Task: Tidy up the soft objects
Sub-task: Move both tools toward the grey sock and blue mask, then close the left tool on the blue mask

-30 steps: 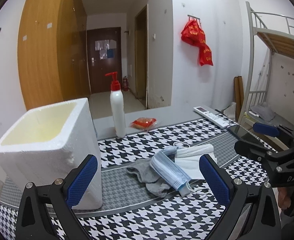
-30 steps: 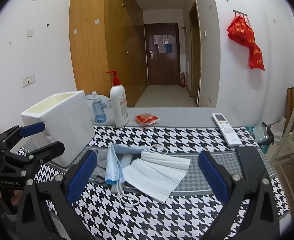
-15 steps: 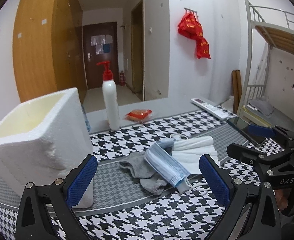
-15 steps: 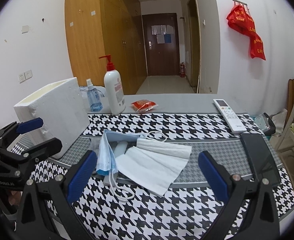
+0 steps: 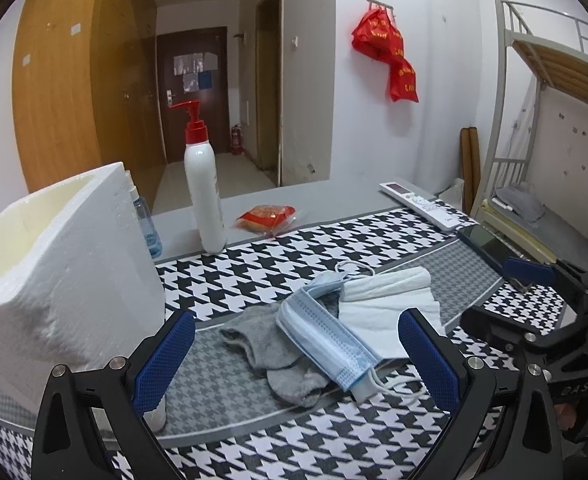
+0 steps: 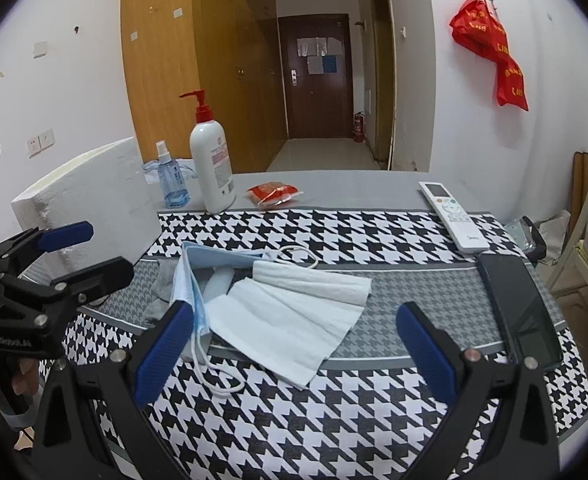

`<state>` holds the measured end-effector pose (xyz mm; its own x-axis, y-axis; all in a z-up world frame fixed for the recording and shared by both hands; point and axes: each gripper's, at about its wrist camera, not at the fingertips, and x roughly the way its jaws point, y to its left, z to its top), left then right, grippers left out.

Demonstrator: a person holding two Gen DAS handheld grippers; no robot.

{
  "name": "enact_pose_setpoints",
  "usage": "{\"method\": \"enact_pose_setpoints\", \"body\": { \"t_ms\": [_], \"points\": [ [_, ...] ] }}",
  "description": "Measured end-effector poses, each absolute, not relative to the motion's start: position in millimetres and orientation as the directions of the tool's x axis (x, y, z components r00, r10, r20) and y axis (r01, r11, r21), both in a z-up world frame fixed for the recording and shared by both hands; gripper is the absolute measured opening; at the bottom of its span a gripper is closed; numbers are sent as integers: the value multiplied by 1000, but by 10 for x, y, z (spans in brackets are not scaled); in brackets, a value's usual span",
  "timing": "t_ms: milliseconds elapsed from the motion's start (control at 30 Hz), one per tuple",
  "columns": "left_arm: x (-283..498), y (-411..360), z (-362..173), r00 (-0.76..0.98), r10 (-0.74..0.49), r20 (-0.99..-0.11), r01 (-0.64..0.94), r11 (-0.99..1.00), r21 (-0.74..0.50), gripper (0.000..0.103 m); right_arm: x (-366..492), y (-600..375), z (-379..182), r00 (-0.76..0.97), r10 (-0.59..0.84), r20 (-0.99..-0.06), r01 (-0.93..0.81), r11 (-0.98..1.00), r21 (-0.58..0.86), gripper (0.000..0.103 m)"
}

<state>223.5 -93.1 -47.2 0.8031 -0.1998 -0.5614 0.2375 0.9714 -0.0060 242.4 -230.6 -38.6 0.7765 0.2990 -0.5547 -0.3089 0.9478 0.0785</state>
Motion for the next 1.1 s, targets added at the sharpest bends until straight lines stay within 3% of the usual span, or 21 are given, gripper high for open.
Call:
{"method": "enact_pose_setpoints", "body": {
  "t_ms": [633,767,833,1000,1100],
  "points": [
    [2722,-1042,-690,734,-178,-656,216,976,-22,102,2639,-2323,-530,744,286,-604,-303,950,76,102],
    [2813,-1030,-755,721,-170,-672,195,980,-38,94,2687,-2331,-542,739,294,-606,-311,947,80,102],
    [2849,-1024,-786,713,-168,-680,188,981,-44,84,2725,-2326,-547,734,296,-612,-312,946,83,102],
    [2897,-1067,-863,686,-184,-704,209,977,-52,79,2791,-2333,-548,726,309,-614,-325,941,90,102],
    [2913,-1085,-901,677,-189,-711,216,975,-53,65,2827,-2325,-555,720,307,-622,-330,940,83,102]
  ]
}}
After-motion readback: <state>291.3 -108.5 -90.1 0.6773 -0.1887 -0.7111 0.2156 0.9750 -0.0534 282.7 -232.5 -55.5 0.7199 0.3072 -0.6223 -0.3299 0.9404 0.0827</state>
